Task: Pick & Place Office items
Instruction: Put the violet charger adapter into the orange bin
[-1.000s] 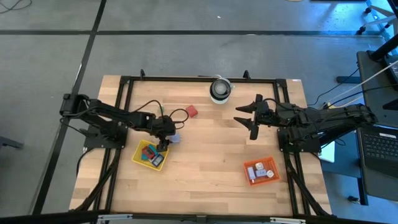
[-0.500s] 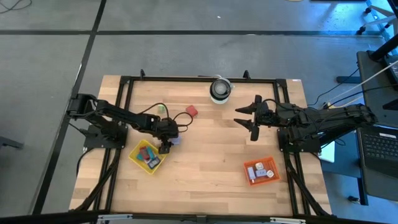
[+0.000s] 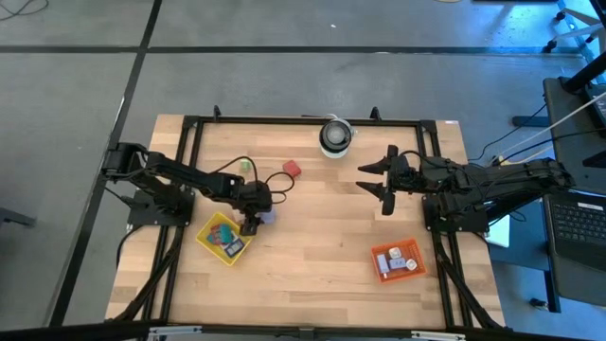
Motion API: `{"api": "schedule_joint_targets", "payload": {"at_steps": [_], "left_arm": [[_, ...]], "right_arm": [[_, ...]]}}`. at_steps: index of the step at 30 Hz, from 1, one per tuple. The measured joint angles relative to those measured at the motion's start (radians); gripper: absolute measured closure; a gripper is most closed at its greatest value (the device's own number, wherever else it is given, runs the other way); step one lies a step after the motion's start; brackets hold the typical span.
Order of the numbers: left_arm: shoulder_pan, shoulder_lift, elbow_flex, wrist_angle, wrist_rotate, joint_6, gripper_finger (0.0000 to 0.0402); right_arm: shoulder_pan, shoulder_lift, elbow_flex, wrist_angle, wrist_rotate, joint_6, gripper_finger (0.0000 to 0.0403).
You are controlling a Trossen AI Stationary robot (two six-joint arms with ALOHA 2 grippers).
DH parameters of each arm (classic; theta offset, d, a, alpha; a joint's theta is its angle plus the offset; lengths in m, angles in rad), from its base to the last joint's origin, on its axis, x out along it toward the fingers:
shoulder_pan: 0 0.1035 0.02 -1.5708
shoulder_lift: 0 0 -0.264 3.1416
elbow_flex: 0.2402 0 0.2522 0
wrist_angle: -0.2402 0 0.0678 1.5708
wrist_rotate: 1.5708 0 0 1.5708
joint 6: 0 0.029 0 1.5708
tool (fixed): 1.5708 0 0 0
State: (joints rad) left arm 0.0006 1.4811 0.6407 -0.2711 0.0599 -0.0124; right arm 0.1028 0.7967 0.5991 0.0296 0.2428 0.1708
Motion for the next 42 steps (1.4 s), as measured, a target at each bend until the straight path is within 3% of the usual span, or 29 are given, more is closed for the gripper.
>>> {"api": "schedule_joint_targets", "payload": {"at_steps": [8, 16, 18, 21, 24, 33, 42], "left_arm": [[0.039, 0.001, 0.093, 0.013, 0.202, -0.016, 0.0195], [0.136, 0.001, 0.3, 0.009, 0.546, -0.018, 0.0195], [0.16, 0.001, 0.347, 0.015, 0.633, -0.023, 0.0195], [0.187, 0.001, 0.398, 0.015, 0.727, -0.03, 0.0195], [0.209, 0.001, 0.424, 0.014, 0.804, -0.037, 0.0195], [0.278, 0.0, 0.43, 0.003, 0.898, -0.054, 0.0194], [0.296, 0.0, 0.43, 0.013, 0.947, -0.059, 0.0194]], "right_arm": [[0.0, 0.016, 0.0, 0.0, 0.001, -0.148, 0.0186], [0.03, 0.173, 0.0, 0.052, 0.012, -0.301, 0.0186], [0.05, 0.238, 0.012, 0.096, 0.064, -0.34, 0.0186], [0.089, 0.336, 0.069, 0.123, 0.226, -0.376, 0.0186], [0.121, 0.43, 0.146, 0.114, 0.282, -0.426, 0.0179], [0.163, 0.605, 0.369, 0.04, 0.308, -0.44, 0.0125], [0.208, 0.671, 0.431, 0.037, 0.284, -0.39, 0.0119]]}}
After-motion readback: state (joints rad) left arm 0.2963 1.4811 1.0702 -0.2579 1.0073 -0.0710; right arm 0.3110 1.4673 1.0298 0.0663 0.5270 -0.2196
